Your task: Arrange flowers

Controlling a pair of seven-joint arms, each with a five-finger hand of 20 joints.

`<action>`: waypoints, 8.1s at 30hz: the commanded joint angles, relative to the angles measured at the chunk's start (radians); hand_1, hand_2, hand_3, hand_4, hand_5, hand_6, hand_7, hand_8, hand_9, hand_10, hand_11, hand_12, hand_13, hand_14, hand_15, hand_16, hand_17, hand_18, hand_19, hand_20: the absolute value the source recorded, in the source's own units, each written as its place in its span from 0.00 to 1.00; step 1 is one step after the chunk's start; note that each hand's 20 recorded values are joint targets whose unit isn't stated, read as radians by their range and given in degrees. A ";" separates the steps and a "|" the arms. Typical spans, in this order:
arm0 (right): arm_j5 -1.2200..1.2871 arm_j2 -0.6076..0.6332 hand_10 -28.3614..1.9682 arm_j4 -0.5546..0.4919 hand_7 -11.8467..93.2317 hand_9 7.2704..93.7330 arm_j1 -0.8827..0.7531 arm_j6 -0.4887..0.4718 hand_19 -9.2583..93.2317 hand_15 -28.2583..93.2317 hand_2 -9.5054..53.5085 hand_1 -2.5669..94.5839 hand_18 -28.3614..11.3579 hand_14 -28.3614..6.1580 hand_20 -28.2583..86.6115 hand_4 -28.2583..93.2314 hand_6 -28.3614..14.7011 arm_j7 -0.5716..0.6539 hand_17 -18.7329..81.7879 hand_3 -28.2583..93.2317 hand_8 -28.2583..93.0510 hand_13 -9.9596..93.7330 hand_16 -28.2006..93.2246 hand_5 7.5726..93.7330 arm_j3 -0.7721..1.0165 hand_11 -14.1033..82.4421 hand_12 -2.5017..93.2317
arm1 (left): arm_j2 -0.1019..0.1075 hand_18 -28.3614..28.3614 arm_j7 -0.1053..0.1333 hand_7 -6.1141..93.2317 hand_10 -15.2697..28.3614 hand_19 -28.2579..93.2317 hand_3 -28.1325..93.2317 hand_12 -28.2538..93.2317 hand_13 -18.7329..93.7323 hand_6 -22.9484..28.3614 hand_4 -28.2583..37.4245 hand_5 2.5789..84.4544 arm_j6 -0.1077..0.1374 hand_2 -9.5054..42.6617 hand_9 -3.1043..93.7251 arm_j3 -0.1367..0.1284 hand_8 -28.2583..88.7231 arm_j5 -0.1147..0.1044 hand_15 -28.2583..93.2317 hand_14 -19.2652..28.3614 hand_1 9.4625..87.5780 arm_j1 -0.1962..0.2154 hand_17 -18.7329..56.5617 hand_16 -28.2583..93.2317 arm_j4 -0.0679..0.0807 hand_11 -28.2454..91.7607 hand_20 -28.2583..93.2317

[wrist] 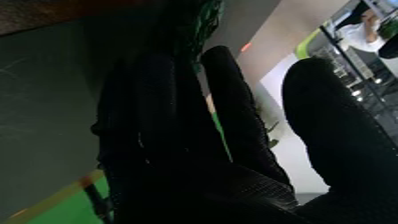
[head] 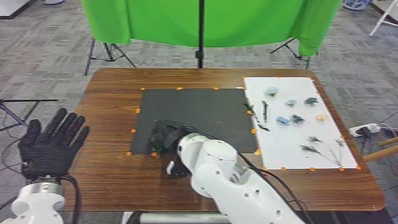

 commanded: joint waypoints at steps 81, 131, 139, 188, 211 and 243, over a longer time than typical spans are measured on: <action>-0.025 0.307 0.46 -0.408 0.42 0.79 -0.534 0.523 0.91 0.85 0.06 0.57 0.10 0.38 0.60 0.00 0.59 0.256 0.46 0.86 0.25 0.65 0.49 0.80 0.760 0.45 0.47 | -0.060 0.72 0.013 0.19 0.68 0.52 0.84 0.32 0.44 0.62 0.00 0.52 0.032 0.54 0.43 -0.015 0.16 -0.024 0.44 0.67 0.17 0.056 0.18 0.19 -0.011 0.41 0.34; 0.092 -0.020 0.27 -0.095 0.23 0.79 -0.125 0.507 0.95 0.86 0.03 0.47 0.00 0.24 0.61 0.03 0.49 0.436 0.49 0.89 0.22 0.68 0.47 0.78 0.140 0.49 0.26 | -0.027 0.72 -0.065 0.19 0.67 0.52 0.84 0.32 0.44 0.61 0.00 0.52 0.052 0.54 0.43 0.098 0.16 -0.015 0.44 0.67 0.18 -0.044 0.18 0.19 0.030 0.42 0.34; 0.110 -0.016 0.26 -0.121 0.21 0.79 -0.145 0.509 0.95 0.86 0.07 0.44 0.00 0.24 0.60 0.05 0.47 0.432 0.48 0.90 0.15 0.68 0.47 0.77 0.138 0.44 0.24 | -0.029 0.72 -0.073 0.19 0.67 0.52 0.84 0.32 0.44 0.61 0.00 0.52 0.056 0.54 0.43 0.106 0.16 -0.015 0.44 0.67 0.17 -0.056 0.18 0.19 0.034 0.42 0.34; -0.561 0.183 0.26 0.093 0.21 0.65 -0.112 0.317 0.96 0.84 0.00 0.42 0.04 0.27 0.61 0.00 0.49 0.148 0.48 0.86 0.15 0.61 0.45 0.72 0.412 0.34 0.21 | -0.073 0.73 -0.069 0.20 0.67 0.53 0.85 0.32 0.45 0.62 0.00 0.53 0.121 0.54 0.43 0.080 0.16 0.027 0.46 0.67 0.18 -0.009 0.18 0.19 0.014 0.43 0.34; -0.573 0.209 0.32 0.232 0.25 0.70 -0.021 0.168 0.97 0.88 0.00 0.49 0.05 0.30 0.61 0.00 0.54 0.119 0.49 0.85 0.14 0.65 0.50 0.77 0.321 0.56 0.29 | -0.068 0.73 -0.065 0.20 0.68 0.53 0.85 0.32 0.45 0.62 0.00 0.53 0.115 0.54 0.43 0.089 0.15 0.018 0.46 0.68 0.18 -0.013 0.17 0.19 0.015 0.43 0.34; -0.247 0.230 0.56 -0.090 0.54 1.00 -0.241 0.396 0.99 0.76 0.00 0.64 0.04 0.59 0.63 0.06 0.63 0.279 0.64 0.90 0.34 0.86 0.62 0.85 0.312 0.29 0.55 | -0.060 0.73 -0.080 0.20 0.68 0.54 0.84 0.32 0.45 0.62 0.00 0.53 0.075 0.50 0.43 0.086 0.15 -0.021 0.47 0.67 0.20 -0.017 0.17 0.19 0.031 0.43 0.34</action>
